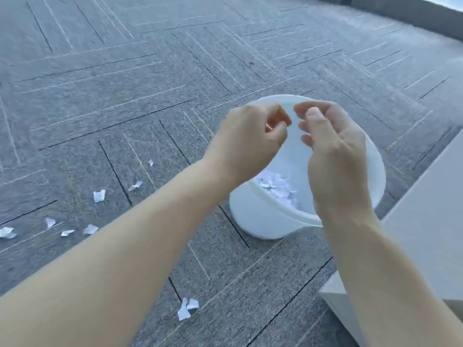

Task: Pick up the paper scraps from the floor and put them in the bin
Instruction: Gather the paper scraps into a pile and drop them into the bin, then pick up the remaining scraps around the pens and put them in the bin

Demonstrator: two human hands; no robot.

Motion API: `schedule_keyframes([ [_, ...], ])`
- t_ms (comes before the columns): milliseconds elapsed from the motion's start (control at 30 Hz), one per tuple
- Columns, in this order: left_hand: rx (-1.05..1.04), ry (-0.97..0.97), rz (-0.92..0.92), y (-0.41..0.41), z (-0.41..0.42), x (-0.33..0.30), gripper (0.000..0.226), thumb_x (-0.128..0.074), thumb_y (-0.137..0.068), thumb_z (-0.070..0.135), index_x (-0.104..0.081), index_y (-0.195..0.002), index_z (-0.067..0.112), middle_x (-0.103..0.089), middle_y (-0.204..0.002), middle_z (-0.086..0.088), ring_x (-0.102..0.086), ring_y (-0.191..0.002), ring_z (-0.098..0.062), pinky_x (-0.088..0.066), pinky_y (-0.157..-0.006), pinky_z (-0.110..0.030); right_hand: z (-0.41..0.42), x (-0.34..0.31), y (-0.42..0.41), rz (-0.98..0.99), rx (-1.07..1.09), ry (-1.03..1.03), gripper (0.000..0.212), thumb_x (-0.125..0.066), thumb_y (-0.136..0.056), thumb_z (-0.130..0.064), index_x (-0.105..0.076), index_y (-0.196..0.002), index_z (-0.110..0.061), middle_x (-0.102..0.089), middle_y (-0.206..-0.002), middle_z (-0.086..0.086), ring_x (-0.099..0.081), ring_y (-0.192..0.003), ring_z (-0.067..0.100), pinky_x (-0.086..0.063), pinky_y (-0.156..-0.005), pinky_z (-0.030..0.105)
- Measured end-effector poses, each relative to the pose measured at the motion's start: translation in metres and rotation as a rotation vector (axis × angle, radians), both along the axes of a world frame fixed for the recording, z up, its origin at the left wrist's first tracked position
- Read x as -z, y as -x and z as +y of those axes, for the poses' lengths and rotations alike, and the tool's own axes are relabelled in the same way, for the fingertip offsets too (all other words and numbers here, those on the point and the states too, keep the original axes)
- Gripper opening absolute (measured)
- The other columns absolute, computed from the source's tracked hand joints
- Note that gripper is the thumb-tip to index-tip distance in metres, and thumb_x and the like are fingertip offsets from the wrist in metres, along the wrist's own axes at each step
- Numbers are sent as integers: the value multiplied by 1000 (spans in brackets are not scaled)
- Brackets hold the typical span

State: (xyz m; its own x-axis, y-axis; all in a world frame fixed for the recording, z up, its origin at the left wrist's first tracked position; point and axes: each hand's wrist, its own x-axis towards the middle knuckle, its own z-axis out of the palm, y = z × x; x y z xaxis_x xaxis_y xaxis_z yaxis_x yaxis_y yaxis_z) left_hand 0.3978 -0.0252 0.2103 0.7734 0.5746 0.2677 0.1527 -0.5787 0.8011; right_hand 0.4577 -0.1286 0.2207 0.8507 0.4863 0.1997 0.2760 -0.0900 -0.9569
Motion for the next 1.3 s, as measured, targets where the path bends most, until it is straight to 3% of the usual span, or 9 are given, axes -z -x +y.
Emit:
schedule_keyframes([
  [133,-266,29,-95,70,18,31,13,-53,-86,12,-60,-76,17,-63,-71,3,-58,-66,-16,-49,-61,-34,38,14,63,35,-318,-123,20,-50,-90,-8,-67,-85,-16,-67,-77,3,-58,-73,14,-47,-68,33],
  [233,-495,99,-2,140,24,78,15,-54,-86,12,-58,-75,22,-63,-78,5,-59,-71,-13,-50,-66,-34,69,51,113,90,-479,-86,17,-50,-88,-4,-67,-84,-8,-65,-76,11,-55,-70,19,-47,-63,40],
  [367,-746,139,239,249,12,152,11,-54,-89,14,-63,-90,21,-60,-91,7,-57,-85,-13,-46,-76,-32,103,126,181,18,-733,273,16,-53,-91,-8,-67,-88,-15,-63,-78,-8,-51,-61,1,-39,-58,22],
  [567,-1013,321,606,384,-32,216,31,-46,-93,14,-53,-122,22,-48,-125,4,-40,-121,-16,-38,-93,-29,127,218,250,-336,-1093,652,39,-46,-96,-12,-53,-133,-22,-48,-141,-5,-36,-130,14,-35,-96,26],
  [800,-947,323,799,442,-25,234,56,-45,-93,19,-26,-145,28,-15,-156,3,-16,-141,-19,-35,-107,-43,184,263,278,-816,-1205,855,50,-43,-98,-34,-33,-147,-33,-16,-161,2,-2,-148,29,-9,-120,48],
  [933,-874,247,941,444,-5,239,67,-50,-93,32,-13,-150,27,-12,-157,1,-14,-141,-23,-26,-112,-41,170,271,275,-718,-1256,699,42,-45,-99,-26,-46,-141,-25,-26,-158,-3,-7,-148,21,-10,-119,39],
  [1033,-915,158,868,442,2,244,55,-52,-93,26,-31,-144,22,-37,-140,0,-30,-128,-21,-38,-101,-36,131,277,268,-741,-1351,553,33,-49,-97,-14,-59,-129,-14,-44,-148,-1,-25,-144,19,-19,-115,30],
  [1133,-852,166,674,439,-7,248,27,-51,-93,13,-58,-119,16,-52,-112,2,-46,-111,-17,-47,-87,-32,101,278,261,-747,-1312,413,21,-54,-93,-15,-71,-105,-10,-65,-122,1,-52,-123,20,-46,-102,40],
  [1300,-1006,13,628,449,-28,247,30,-57,-89,22,-57,-118,16,-53,-107,2,-51,-95,-13,-50,-69,-27,113,259,293,-843,-1163,280,21,-53,-88,-20,-69,-97,-11,-64,-93,1,-55,-89,22,-42,-81,34],
])
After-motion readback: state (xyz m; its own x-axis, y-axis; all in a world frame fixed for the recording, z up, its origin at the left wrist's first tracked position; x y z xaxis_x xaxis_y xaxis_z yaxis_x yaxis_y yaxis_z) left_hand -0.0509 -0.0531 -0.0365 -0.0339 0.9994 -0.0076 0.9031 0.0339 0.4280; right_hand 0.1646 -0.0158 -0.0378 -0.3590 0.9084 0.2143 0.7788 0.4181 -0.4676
